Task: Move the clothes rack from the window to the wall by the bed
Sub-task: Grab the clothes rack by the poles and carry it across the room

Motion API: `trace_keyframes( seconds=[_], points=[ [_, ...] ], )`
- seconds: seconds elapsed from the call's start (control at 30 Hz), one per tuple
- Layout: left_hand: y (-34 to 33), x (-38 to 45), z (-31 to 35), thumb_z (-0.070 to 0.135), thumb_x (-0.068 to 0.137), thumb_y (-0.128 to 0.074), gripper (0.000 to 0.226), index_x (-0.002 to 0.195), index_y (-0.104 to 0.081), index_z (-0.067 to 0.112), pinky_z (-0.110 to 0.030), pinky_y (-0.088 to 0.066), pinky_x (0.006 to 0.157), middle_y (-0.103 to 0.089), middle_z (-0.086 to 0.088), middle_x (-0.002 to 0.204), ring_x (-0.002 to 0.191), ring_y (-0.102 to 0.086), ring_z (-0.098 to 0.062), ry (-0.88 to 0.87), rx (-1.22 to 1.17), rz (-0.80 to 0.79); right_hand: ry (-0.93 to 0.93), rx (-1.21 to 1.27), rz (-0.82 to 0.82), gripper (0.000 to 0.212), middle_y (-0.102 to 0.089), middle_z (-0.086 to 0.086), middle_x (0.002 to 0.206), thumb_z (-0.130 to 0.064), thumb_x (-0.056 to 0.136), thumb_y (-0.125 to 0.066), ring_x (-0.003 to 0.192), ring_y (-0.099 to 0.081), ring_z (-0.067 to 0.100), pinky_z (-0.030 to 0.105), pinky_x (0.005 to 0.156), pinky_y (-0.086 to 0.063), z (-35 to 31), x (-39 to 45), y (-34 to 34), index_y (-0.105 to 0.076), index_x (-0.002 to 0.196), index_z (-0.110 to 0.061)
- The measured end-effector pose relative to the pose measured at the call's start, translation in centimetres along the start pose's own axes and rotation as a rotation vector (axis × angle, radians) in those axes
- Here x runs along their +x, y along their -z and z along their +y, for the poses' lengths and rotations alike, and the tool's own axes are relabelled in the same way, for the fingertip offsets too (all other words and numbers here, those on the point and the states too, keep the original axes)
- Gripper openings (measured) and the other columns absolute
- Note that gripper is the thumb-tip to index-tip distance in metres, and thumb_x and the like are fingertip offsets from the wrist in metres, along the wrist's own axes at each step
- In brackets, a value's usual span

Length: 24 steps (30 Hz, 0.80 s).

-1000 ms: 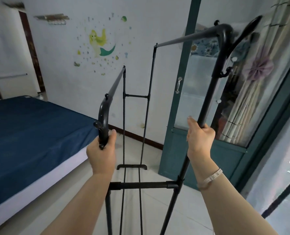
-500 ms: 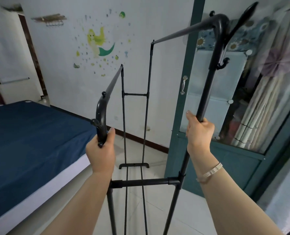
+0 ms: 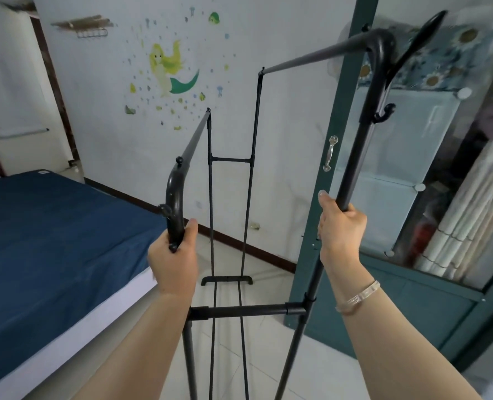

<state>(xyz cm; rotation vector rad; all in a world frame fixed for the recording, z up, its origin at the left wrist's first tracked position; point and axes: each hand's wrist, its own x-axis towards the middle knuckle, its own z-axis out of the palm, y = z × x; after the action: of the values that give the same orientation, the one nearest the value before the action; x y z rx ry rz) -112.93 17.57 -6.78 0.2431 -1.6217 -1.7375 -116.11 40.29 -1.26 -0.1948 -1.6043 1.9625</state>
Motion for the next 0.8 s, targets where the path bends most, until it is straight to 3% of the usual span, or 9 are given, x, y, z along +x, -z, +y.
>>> trace_keyframes(
  seconds=[0.27,0.5,0.8],
  points=[
    [-5.5,3.0,-2.0,0.040,0.084,-0.068,0.046,0.043,-0.048,0.032,-0.031,-0.036,0.050,-0.037,0.013,0.038,0.040,-0.034,-0.004,-0.028,0.024,0.047,-0.008,0.006,-0.053,0.039,-0.026,0.001,0.054,-0.034,0.074,-0.069,0.049,-0.022,0.017,0.032,0.047,-0.021,2.4,7.1,-1.6,-0.032,0.061,-0.025],
    [-12.2,4.8,-4.0,0.035,0.085,-0.067,0.047,0.042,-0.049,0.034,-0.028,-0.033,0.049,-0.037,0.014,0.036,0.037,-0.034,-0.003,-0.042,0.046,0.095,-0.026,0.009,-0.107,0.038,-0.030,0.002,0.054,-0.032,0.077,-0.070,0.047,-0.028,0.017,0.029,0.045,-0.027,4.6,15.2,-2.0,-0.037,0.058,-0.023],
    [-17.7,7.1,-5.8,0.033,0.085,-0.067,0.048,0.041,-0.050,0.034,-0.027,-0.034,0.050,-0.039,0.016,0.037,0.037,-0.037,-0.002,-0.028,0.043,0.141,-0.023,0.050,-0.171,0.038,-0.028,0.001,0.052,-0.032,0.076,-0.070,0.045,-0.025,0.016,0.029,0.044,-0.024,6.7,22.0,-3.3,-0.036,0.059,-0.023]
  ],
)
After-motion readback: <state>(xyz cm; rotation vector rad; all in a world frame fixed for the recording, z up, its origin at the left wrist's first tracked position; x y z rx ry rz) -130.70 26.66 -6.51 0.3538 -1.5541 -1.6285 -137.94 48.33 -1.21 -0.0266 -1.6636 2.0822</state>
